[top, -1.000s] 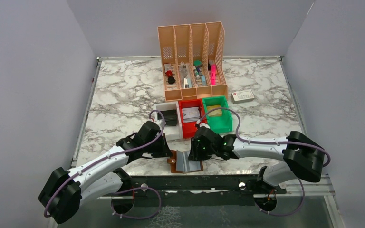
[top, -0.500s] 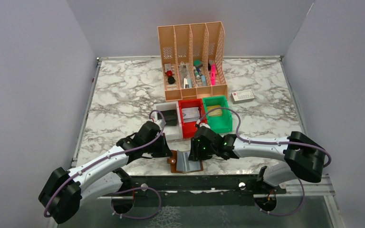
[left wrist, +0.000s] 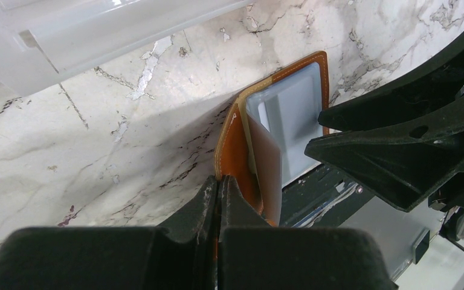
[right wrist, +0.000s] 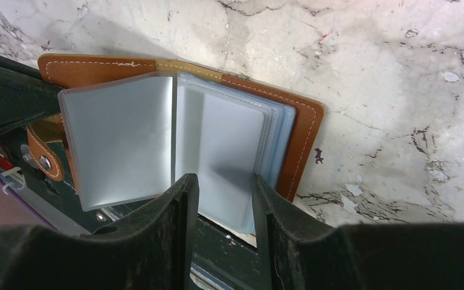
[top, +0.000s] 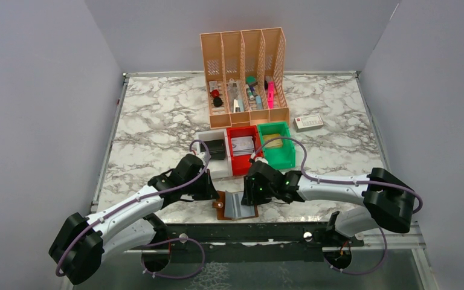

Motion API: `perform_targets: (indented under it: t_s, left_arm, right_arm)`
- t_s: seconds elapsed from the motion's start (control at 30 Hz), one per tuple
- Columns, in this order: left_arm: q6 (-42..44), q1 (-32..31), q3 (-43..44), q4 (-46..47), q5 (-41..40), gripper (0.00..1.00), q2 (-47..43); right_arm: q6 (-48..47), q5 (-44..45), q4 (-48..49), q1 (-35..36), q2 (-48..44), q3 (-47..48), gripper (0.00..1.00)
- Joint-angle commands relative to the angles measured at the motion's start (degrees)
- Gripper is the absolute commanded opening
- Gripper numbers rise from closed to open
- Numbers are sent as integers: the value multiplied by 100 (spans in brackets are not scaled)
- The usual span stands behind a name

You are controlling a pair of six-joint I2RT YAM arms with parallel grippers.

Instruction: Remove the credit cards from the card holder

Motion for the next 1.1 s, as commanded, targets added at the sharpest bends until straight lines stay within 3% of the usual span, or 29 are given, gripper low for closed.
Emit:
perform_targets:
  t_s: [0.0, 0.5, 1.07]
  left_arm:
    - [-22, -29, -53, 73, -163, 0, -74]
    - [-13, -29, -2, 68, -147, 0, -45]
    - [4, -27, 18, 79, -169, 0, 57]
  right_arm:
    - [-72, 61, -13, 5, -115, -50, 43]
    - [-150, -88, 11, 3, 420, 111, 43]
    - [-555, -712, 617, 6, 18, 291, 40]
